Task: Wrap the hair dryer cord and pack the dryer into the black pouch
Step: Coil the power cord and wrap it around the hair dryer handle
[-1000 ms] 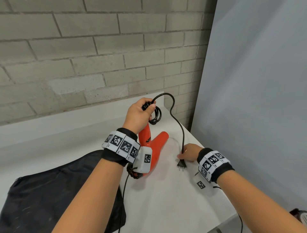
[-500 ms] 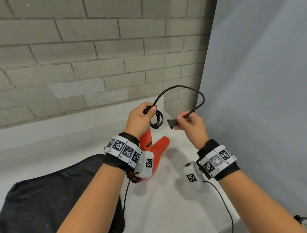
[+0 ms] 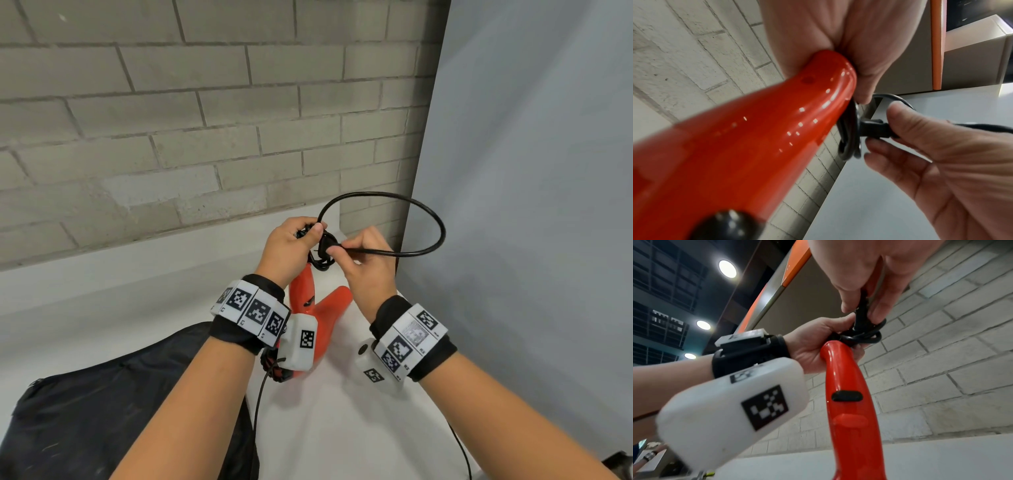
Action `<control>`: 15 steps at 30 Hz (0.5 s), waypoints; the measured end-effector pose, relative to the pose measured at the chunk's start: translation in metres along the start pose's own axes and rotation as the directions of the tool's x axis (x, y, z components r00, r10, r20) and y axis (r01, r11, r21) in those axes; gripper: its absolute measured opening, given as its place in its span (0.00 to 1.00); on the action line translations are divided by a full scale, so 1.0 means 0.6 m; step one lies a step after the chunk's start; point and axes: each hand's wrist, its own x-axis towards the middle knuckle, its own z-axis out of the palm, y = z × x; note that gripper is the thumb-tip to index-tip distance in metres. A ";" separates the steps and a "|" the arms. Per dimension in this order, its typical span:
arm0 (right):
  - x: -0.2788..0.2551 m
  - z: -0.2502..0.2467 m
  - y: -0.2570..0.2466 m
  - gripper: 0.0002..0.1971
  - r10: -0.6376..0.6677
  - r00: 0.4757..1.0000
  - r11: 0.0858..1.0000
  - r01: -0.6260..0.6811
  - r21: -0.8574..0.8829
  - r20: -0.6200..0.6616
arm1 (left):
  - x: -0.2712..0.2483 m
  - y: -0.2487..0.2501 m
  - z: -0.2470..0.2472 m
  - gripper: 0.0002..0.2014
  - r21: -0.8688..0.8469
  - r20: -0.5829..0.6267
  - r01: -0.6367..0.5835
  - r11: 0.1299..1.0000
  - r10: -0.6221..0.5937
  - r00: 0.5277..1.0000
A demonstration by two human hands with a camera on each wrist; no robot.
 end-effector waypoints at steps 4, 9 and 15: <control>-0.005 0.007 0.001 0.11 -0.014 0.990 0.999 0.021 -0.049 0.138 | 0.007 -0.004 -0.005 0.09 -0.005 -0.004 -0.007 1.000 0.007 1.000; 0.001 0.007 -0.006 0.11 0.047 0.977 0.998 -0.037 -0.051 0.210 | 0.014 -0.011 -0.010 0.09 -0.018 0.011 -0.010 1.000 0.010 1.000; 0.023 0.008 -0.022 0.15 0.236 0.916 0.972 -0.215 -0.098 0.325 | 0.020 -0.014 -0.018 0.08 -0.018 0.042 0.012 1.000 -0.011 0.999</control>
